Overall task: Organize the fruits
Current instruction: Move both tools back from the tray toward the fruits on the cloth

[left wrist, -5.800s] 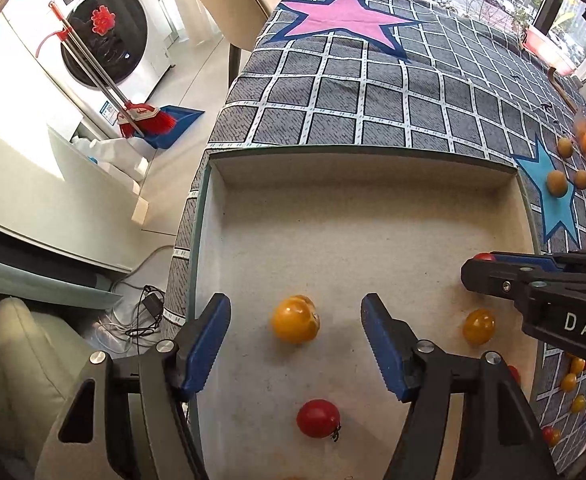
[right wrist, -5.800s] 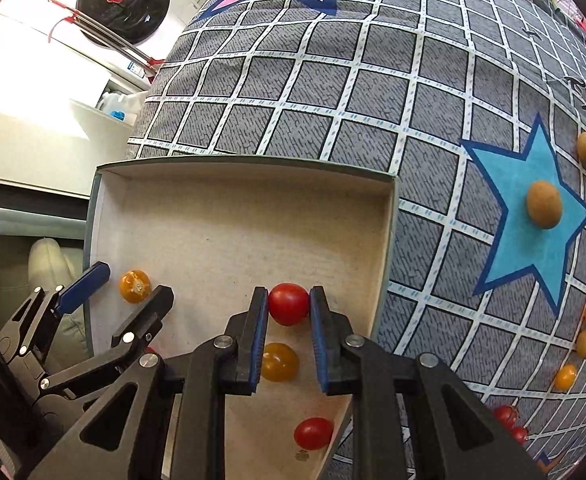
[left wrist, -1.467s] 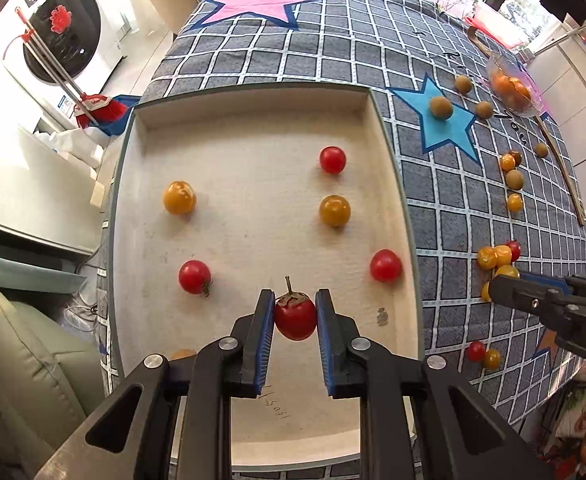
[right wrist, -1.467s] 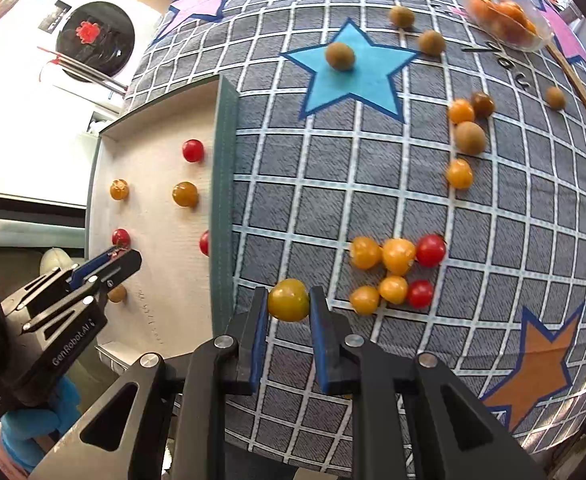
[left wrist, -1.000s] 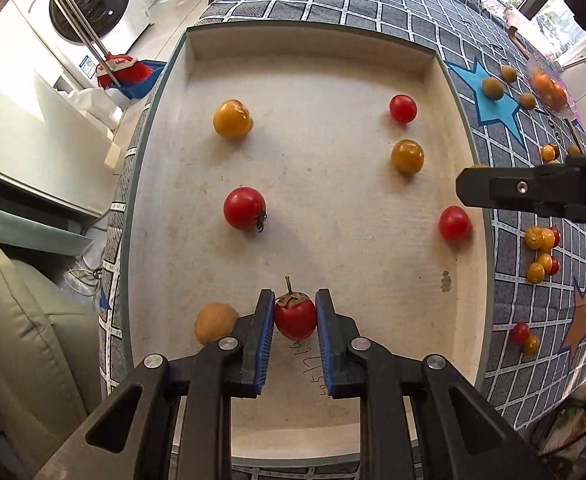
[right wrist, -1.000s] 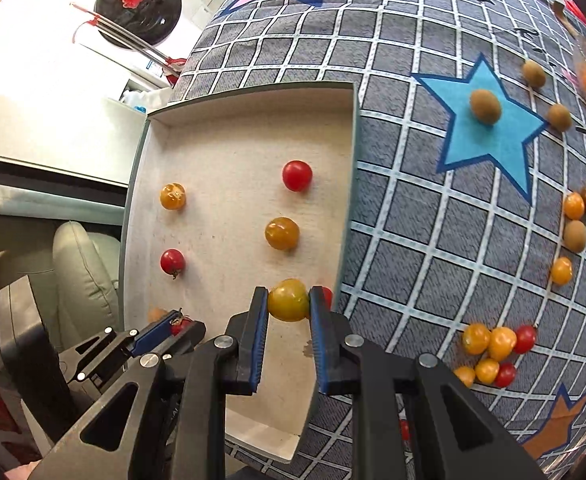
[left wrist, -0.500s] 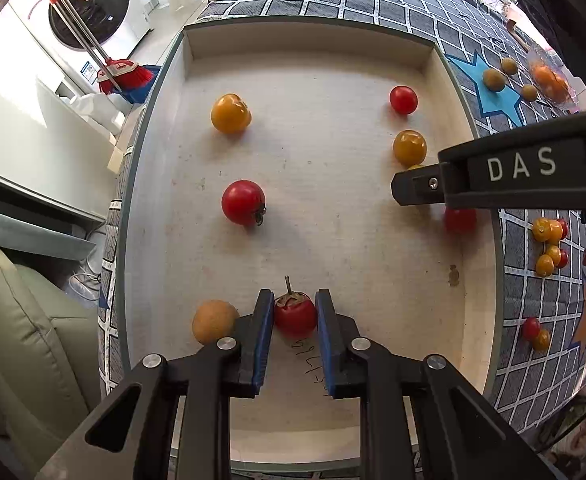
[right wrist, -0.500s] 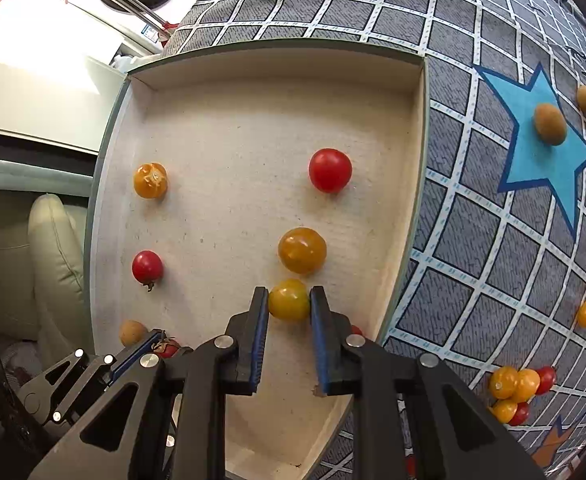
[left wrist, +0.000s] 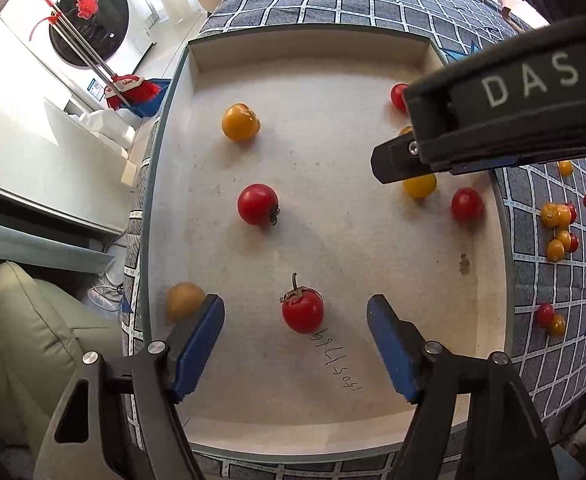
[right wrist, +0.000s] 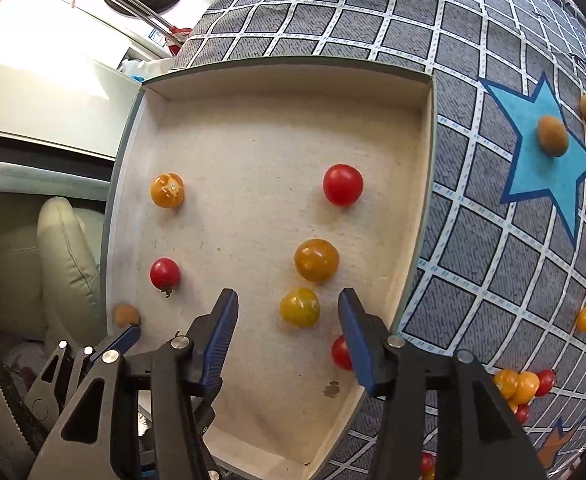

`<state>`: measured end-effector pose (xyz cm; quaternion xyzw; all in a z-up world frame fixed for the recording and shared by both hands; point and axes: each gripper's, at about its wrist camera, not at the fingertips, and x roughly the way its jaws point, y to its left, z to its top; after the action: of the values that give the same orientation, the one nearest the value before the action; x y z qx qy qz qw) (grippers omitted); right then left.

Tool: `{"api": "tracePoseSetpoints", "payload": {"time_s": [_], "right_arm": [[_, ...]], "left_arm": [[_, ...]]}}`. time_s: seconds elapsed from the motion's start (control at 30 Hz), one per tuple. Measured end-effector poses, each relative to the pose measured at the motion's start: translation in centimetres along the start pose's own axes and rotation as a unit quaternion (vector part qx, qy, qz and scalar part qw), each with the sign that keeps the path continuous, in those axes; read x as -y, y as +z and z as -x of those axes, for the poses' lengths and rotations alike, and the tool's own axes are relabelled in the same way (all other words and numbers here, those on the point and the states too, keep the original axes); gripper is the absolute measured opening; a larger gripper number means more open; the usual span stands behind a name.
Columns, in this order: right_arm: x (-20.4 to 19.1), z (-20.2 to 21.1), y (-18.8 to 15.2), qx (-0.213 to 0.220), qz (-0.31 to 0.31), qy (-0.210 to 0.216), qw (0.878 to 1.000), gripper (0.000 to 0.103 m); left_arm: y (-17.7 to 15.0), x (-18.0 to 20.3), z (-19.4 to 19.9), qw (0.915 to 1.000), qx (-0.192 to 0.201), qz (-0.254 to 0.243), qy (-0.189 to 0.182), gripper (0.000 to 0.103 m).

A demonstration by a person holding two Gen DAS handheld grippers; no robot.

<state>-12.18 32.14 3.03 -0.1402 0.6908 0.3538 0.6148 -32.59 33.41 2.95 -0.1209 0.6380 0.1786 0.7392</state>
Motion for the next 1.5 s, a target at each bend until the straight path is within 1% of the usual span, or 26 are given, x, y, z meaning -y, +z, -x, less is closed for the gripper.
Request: {"api": "tracePoseSetpoints", "payload": {"time_s": [0.07, 0.13, 0.27, 0.43, 0.57, 0.63, 0.87, 1.03, 1.13, 1.27, 1.4, 1.5], "right_arm": [[0.1, 0.7, 0.0, 0.007, -0.004, 0.010, 1.000, 0.076], [0.3, 1.6, 0.1, 0.017, -0.012, 0.022, 1.000, 0.081], [1.2, 3.6, -0.4, 0.038, -0.031, 0.040, 0.998, 0.082], [4.0, 5.9, -1.3, 0.058, -0.066, 0.043, 0.995, 0.082], [7.7, 7.2, -2.7, 0.067, -0.104, 0.035, 0.992, 0.082], [9.7, 7.7, -3.6, 0.071, -0.125, 0.023, 0.989, 0.081], [17.0, 8.8, -6.7, 0.075, -0.216, 0.003, 0.973, 0.081], [21.0, 9.7, -8.1, 0.080, -0.249, -0.007, 0.965, 0.081], [22.9, 10.1, -8.0, 0.083, -0.264, -0.010, 0.961, 0.081], [24.9, 10.3, -7.1, 0.090, -0.281, -0.005, 0.955, 0.081], [26.4, 10.3, -5.6, 0.096, -0.296, 0.004, 0.950, 0.081], [27.3, 10.4, -4.7, 0.104, -0.296, -0.004, 0.949, 0.081]], "left_arm": [[0.0, -0.1, 0.1, 1.0000, -0.005, 0.001, -0.002, 0.075], [0.1, -0.1, 0.4, 1.0000, -0.005, -0.002, -0.003, 0.075], [0.6, 0.3, 0.8, 0.9999, -0.002, -0.016, 0.001, 0.075], [1.7, 1.4, 1.6, 0.9993, 0.004, -0.038, 0.004, 0.075], [3.0, 3.2, 2.4, 0.9982, 0.011, -0.059, 0.003, 0.075], [3.9, 4.2, 2.9, 0.9975, 0.013, -0.069, 0.001, 0.075], [7.2, 8.5, 4.7, 0.9944, 0.028, -0.100, -0.022, 0.075], [10.6, 11.6, 5.1, 0.9931, 0.028, -0.105, -0.043, 0.075], [13.1, 13.1, 5.1, 0.9930, 0.034, -0.102, -0.049, 0.075], [16.0, 15.0, 4.3, 0.9934, 0.038, -0.096, -0.049, 0.075], [18.0, 16.4, 2.5, 0.9939, 0.031, -0.097, -0.040, 0.075], [19.0, 17.2, 0.8, 0.9944, 0.022, -0.098, -0.032, 0.075]]}}
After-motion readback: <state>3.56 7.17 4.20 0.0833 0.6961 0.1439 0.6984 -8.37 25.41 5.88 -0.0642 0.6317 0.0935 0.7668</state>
